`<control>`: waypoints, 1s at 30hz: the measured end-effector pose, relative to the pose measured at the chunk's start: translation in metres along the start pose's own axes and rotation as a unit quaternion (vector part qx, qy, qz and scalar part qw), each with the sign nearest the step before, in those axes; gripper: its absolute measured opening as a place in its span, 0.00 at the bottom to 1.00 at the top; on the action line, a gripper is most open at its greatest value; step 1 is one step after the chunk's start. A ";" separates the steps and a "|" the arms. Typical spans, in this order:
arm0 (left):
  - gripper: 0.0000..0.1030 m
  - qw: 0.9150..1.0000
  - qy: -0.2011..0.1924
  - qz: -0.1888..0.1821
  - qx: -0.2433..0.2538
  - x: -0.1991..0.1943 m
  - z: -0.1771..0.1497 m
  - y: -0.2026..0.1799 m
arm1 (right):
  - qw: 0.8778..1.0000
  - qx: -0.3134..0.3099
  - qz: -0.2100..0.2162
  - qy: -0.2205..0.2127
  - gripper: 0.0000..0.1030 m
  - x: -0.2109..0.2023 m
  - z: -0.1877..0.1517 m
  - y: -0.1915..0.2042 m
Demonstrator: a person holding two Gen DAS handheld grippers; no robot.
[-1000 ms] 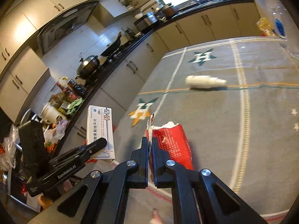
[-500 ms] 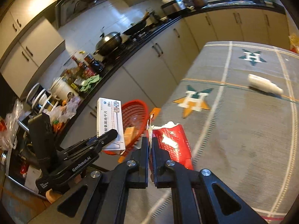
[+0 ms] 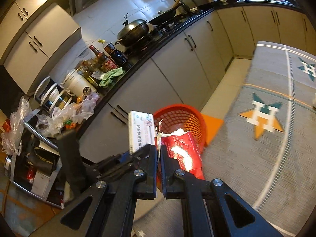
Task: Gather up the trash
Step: 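Carry the medicine box and red bag with both tools over the wastebasket, then open both tools to drop the medicine box and red bag into the basket, then move both open tools back over the table toward the remaining trash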
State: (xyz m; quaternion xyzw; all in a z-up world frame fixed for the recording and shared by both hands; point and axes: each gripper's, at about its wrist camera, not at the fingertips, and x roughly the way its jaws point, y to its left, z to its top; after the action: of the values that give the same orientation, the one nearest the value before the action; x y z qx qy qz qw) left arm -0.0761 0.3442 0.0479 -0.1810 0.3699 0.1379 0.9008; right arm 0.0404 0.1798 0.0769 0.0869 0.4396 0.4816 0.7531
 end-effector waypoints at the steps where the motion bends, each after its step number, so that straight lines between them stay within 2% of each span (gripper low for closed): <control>1: 0.17 1.000 0.002 -0.001 -0.003 0.002 0.000 0.003 | 1.000 0.002 0.003 0.000 0.05 0.004 0.002 0.001; 6: 0.17 1.000 0.008 -0.003 -0.012 0.010 0.003 0.011 | 1.000 0.013 0.016 0.003 0.05 0.031 0.013 0.004; 12: 0.17 1.000 0.011 -0.007 -0.020 0.018 0.006 0.015 | 0.999 0.027 0.013 0.016 0.08 0.060 0.013 -0.004; 14: 0.22 1.000 0.014 -0.008 -0.021 0.020 0.007 0.016 | 0.999 0.032 0.015 0.022 0.09 0.065 0.013 -0.008; 15: 0.32 1.000 0.014 -0.007 -0.022 0.020 0.007 0.015 | 0.999 0.034 0.014 0.024 0.12 0.065 0.013 -0.010; 16: 0.40 1.000 0.012 -0.006 -0.023 0.019 0.007 0.015 | 0.999 0.036 0.014 0.022 0.13 0.063 0.012 -0.013; 17: 0.40 1.000 0.007 -0.005 -0.021 0.018 0.007 0.014 | 0.999 0.036 0.015 0.020 0.13 0.060 0.012 -0.015; 22: 0.40 1.000 0.005 -0.009 -0.014 0.013 0.008 0.005 | 0.999 0.036 0.011 0.000 0.13 0.032 0.011 -0.027; 26: 0.40 1.000 0.000 -0.019 0.003 0.002 0.009 -0.017 | 0.998 0.054 -0.004 -0.016 0.13 -0.002 0.005 -0.054; 30: 0.41 0.999 -0.001 -0.031 0.034 -0.005 0.009 -0.051 | 0.996 0.071 -0.045 -0.035 0.14 -0.045 -0.008 -0.087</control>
State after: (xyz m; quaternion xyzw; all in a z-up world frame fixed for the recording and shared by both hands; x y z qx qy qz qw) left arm -0.0547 0.3012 0.0686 -0.1616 0.3672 0.0971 0.9108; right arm 0.0844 0.0963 0.0500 0.1369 0.4496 0.4112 0.7811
